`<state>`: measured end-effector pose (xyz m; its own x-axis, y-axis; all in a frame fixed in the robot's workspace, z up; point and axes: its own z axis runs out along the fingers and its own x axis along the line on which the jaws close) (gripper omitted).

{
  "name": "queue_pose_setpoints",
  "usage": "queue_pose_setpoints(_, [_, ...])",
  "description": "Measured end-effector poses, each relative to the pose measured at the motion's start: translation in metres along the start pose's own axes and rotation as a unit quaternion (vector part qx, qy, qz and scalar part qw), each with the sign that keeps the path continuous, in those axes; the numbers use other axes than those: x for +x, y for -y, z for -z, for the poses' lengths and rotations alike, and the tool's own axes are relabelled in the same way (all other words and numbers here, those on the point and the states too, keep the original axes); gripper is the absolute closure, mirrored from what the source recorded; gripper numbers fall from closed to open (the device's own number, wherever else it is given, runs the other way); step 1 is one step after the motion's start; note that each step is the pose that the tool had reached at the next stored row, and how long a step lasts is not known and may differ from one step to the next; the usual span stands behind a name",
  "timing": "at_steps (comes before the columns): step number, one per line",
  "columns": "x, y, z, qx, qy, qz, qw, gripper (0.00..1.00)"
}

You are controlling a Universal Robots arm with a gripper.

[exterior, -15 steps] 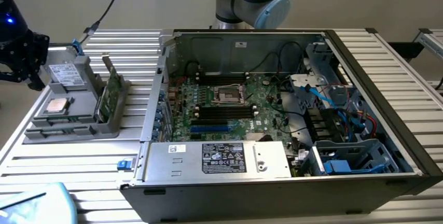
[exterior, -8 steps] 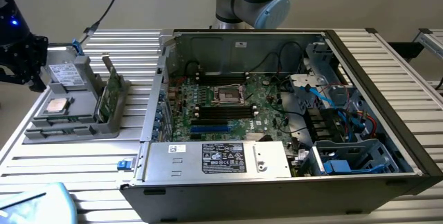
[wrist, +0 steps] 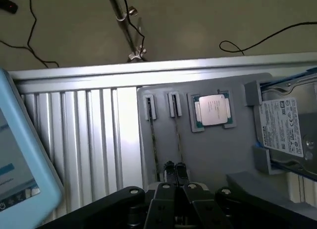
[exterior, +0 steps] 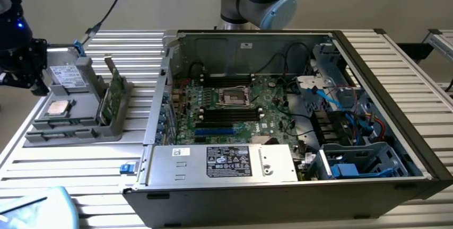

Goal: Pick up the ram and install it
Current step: 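Pick up the ram and move it above insertion slot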

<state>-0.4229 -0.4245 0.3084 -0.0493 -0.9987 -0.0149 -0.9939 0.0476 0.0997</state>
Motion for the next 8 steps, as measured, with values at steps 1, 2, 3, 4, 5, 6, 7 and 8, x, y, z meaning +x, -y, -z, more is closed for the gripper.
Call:
queue_pose_setpoints(1, [0.0000,0.0001,-0.0007,-0.0003,0.0007,0.010,1.0000,0.89])
queue_pose_setpoints(2, [0.0000,0.0001,-0.0014,-0.0004,0.0012,0.018,0.9998,0.89])
queue_pose_setpoints(3, [0.0000,0.0002,-0.0020,-0.0006,0.0018,0.027,0.9996,0.89])
queue_pose_setpoints(4, [0.0001,0.0002,-0.0021,-0.0009,0.0017,0.036,0.9993,0.89])
queue_pose_setpoints(5, [0.0000,0.0002,-0.0021,-0.0019,0.0013,0.043,0.9991,0.89])
queue_pose_setpoints(6, [0.0000,0.0002,-0.0022,-0.0023,0.0012,0.043,0.9991,0.89])
queue_pose_setpoints(7, [0.0000,0.0002,-0.0022,-0.0023,0.0012,0.043,0.9991,0.89])
queue_pose_setpoints(8, [0.0000,0.0002,-0.0021,-0.0024,0.0012,0.043,0.9991,0.89])
